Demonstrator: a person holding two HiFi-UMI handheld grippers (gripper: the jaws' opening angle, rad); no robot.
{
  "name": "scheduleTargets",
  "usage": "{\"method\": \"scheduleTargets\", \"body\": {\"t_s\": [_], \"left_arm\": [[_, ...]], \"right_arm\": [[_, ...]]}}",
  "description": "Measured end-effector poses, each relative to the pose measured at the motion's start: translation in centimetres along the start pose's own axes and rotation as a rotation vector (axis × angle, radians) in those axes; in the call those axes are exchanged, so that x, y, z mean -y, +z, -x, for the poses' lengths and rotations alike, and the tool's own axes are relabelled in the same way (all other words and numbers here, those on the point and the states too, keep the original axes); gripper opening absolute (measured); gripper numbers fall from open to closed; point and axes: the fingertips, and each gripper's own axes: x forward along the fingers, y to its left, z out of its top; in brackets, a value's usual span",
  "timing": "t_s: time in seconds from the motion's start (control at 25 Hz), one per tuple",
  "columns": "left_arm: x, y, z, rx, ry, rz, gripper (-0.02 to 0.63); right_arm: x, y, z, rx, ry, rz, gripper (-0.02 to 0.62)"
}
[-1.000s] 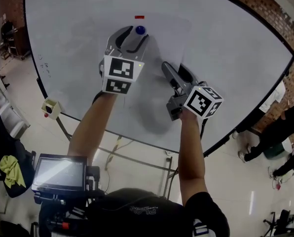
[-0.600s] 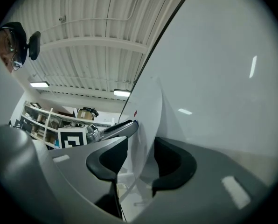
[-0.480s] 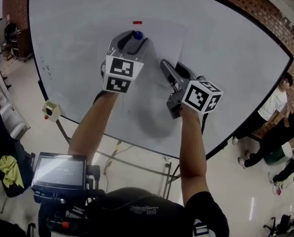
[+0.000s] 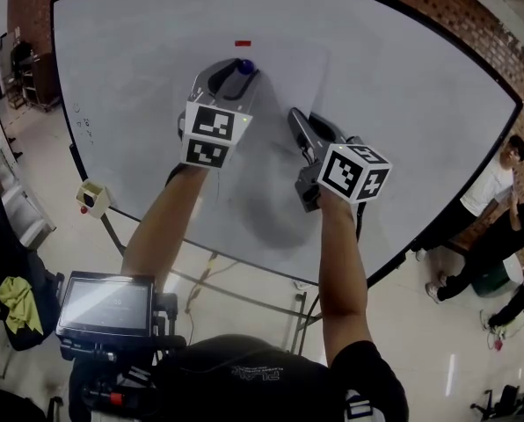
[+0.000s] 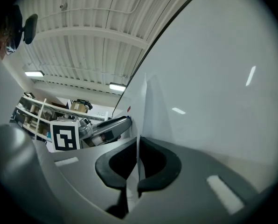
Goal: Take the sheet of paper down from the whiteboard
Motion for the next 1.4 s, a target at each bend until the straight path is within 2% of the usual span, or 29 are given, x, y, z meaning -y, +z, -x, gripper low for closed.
{"method": "scheduleTargets", "body": {"t_s": [0.12,0.6,0.88,1.16,1.4], "left_arm": [[-0.2,0.0,0.0,0.0,0.0,0.001,0.124],[0.0,-0.2,-0.1,-0.009,-0.008,0.007,0.124],[-0.3,0.2,0.1,-0.013,-0.028,0.023,0.124],[-0.2,-1.8,1.0,-0.012,-0.024,0.076,0.124],[0.7,-0.3,3.7,-0.022,-0.037,0.064,0.124]], "right_arm": [[0.0,0.1,0.0,0.012,0.005,0.002,0.015],[0.3,0.1,0.2,0.041,0.01,-0.011,0.014],[0.1,0.2,0.3,0.047,-0.019,-0.011,0.014],[1.5,-1.7,1.7,0.052,-0.063,-0.045,0.014],[0.0,-2.8,4.6,0.032,-0.098,-0.086,0.014]]}}
